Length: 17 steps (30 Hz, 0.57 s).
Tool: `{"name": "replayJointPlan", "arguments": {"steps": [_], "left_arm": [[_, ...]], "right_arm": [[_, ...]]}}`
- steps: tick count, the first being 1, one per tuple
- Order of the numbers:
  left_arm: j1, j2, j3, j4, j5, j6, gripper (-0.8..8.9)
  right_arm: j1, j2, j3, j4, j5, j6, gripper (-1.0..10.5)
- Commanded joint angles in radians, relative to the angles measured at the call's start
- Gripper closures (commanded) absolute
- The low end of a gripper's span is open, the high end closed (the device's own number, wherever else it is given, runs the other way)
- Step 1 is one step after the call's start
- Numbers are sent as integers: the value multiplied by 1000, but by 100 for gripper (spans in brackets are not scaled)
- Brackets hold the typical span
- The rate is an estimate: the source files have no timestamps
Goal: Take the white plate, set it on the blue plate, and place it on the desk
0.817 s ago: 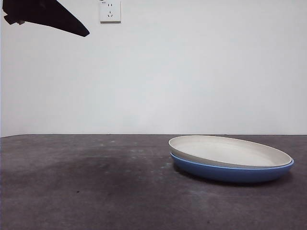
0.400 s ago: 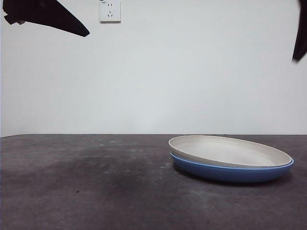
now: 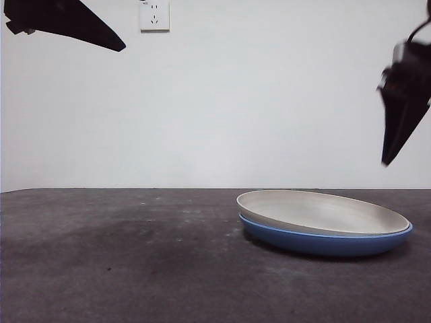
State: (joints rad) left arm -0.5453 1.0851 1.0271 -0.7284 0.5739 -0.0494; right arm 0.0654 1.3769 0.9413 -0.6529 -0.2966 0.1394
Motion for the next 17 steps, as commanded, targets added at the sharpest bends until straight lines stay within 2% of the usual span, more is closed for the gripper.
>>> {"name": "replayJointPlan", "arguments": {"steps": [1, 6, 17], "left_arm": [[-6, 6, 8, 11, 3, 12, 533], [-6, 6, 8, 11, 3, 12, 533], [-6, 6, 8, 11, 2, 11, 533]], "right_arm": [[2, 68, 3, 43, -21, 10, 523], [2, 161, 3, 109, -29, 10, 537], [2, 247, 3, 178, -45, 11, 695]]}}
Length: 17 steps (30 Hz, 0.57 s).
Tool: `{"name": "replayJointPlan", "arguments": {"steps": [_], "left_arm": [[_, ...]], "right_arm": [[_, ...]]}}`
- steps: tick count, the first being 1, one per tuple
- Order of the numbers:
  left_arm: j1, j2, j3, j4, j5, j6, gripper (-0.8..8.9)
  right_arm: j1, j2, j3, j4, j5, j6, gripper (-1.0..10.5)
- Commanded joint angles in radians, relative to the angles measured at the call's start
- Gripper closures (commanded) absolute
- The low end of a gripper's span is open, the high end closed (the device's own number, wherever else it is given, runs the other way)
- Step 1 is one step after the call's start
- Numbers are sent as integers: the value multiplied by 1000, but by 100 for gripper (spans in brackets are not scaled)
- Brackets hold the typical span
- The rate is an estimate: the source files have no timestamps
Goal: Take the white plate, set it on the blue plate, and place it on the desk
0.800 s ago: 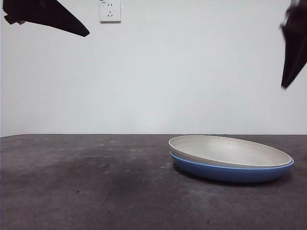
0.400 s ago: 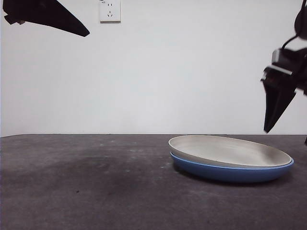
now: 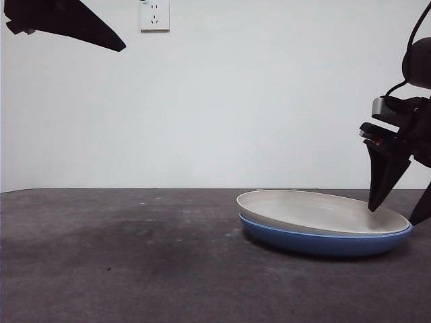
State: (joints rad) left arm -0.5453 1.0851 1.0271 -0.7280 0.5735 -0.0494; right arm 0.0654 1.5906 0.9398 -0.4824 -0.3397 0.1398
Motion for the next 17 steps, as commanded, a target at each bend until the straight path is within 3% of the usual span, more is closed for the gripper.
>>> {"name": "replayJointPlan", "arguments": {"steps": [1, 5, 10, 17], "left_arm": [[-6, 6, 8, 10, 3, 11, 533], [-6, 6, 8, 10, 3, 7, 533], [-6, 6, 8, 10, 3, 4, 533], [-6, 6, 8, 10, 3, 4, 533]], "right_arm": [[2, 38, 4, 8, -3, 10, 695], [2, 52, 4, 7, -5, 15, 702], [2, 53, 4, 12, -3, 15, 859], [2, 53, 4, 11, 0, 21, 921]]}}
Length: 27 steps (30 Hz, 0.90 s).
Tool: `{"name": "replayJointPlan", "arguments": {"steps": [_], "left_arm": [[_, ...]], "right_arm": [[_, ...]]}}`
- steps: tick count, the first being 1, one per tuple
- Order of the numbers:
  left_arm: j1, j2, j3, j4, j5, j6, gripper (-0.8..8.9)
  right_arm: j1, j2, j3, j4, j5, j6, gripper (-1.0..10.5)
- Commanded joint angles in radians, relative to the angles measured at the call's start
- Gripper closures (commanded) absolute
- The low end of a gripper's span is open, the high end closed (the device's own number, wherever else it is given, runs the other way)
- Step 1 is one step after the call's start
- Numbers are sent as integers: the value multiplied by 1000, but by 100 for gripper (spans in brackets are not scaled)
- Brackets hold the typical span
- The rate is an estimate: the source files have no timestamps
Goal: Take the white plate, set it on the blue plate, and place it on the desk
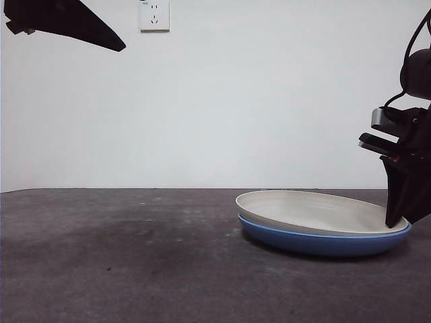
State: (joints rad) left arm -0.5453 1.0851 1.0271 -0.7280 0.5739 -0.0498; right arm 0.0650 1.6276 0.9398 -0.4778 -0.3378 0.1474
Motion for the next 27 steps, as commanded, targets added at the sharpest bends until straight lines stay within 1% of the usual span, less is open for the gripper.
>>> {"name": "replayJointPlan", "arguments": {"steps": [1, 8, 14, 16, 20, 24, 27], "left_arm": [[-6, 6, 8, 10, 2, 4, 533], [-6, 6, 8, 10, 2, 5, 533], [-6, 6, 8, 10, 2, 5, 533], [-6, 6, 8, 10, 2, 5, 533], [-6, 6, 8, 11, 2, 5, 533], [-6, 6, 8, 11, 2, 5, 533], [-6, 6, 8, 11, 2, 5, 533]], "right_arm": [[2, 16, 4, 6, -3, 18, 936], [2, -3, 5, 15, -2, 34, 935], [2, -72, 5, 27, -5, 56, 936], [2, -105, 5, 29, -17, 62, 935], [5, -165, 8, 32, -66, 87, 935], [33, -193, 29, 34, -83, 112, 935], [72, -191, 51, 41, -80, 136, 935]]}}
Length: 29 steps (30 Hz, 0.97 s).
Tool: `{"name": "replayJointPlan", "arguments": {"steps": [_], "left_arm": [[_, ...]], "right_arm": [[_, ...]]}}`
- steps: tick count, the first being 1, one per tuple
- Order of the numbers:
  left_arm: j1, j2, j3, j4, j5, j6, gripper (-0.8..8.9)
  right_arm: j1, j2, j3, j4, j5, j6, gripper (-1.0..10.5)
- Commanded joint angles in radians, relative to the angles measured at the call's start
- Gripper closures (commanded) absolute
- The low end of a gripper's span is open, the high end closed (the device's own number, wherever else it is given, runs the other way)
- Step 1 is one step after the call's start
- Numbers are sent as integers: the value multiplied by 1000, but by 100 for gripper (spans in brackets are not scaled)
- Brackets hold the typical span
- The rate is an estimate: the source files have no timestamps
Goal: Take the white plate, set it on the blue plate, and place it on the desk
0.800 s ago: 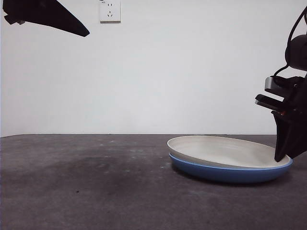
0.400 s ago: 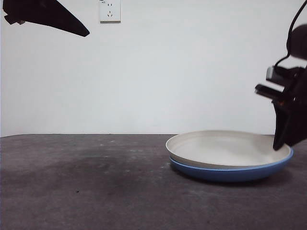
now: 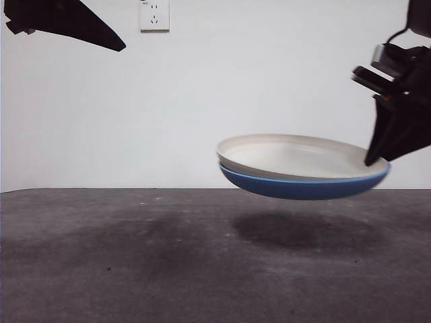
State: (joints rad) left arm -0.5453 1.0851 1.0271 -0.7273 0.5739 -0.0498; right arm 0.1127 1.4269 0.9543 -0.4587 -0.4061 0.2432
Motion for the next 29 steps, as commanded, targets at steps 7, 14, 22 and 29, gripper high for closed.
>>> {"name": "replayJointPlan", "arguments": {"steps": [7, 14, 22, 29], "left_arm": [[-6, 6, 8, 10, 2, 5, 533], [-6, 6, 8, 10, 2, 5, 533], [-6, 6, 8, 10, 2, 5, 533], [-6, 6, 8, 8, 2, 5, 533]], "right_arm": [[143, 22, 43, 112, 22, 113, 935], [222, 107, 44, 202, 39, 178, 935], [266, 258, 115, 220, 70, 196, 936], [271, 362, 158, 220, 74, 197, 935]]}}
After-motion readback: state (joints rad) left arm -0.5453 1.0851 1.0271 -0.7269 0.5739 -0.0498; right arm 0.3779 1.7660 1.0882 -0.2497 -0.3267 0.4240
